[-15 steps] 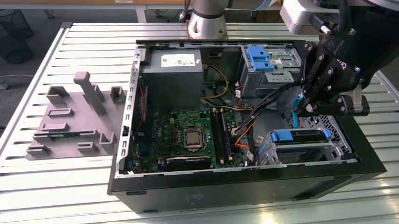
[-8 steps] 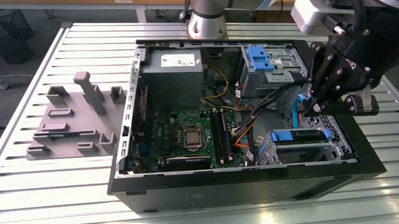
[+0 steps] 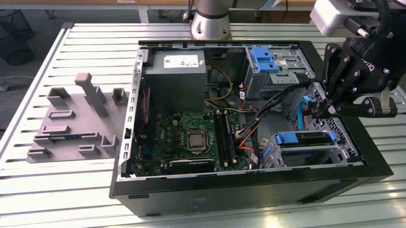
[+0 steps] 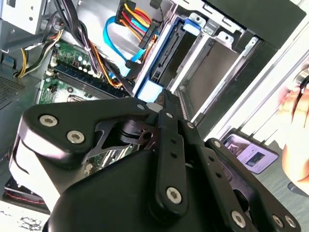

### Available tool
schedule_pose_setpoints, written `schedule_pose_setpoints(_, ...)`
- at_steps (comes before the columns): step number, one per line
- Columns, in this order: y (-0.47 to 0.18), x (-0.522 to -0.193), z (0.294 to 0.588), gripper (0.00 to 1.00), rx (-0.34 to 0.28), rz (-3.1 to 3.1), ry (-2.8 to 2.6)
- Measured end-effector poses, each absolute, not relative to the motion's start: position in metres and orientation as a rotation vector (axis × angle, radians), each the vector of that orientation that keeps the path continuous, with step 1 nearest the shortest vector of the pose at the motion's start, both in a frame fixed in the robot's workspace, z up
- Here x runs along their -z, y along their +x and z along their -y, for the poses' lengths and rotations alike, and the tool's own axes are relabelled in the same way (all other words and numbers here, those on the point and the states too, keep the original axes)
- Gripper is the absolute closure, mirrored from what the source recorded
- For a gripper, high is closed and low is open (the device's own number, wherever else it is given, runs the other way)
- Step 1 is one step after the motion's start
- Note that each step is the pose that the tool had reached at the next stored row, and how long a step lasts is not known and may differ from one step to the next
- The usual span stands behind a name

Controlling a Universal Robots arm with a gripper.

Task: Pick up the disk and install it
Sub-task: 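Insert the first disk wire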

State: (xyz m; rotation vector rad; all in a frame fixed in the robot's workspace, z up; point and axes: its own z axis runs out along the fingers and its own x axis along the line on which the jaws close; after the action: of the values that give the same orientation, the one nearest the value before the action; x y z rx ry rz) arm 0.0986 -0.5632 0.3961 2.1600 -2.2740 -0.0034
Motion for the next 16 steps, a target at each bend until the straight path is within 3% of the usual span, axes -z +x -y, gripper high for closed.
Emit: schedule_pose_setpoints(16, 0.127, -0.391, 0.549, 0.89, 0.004, 2.274, 2.16)
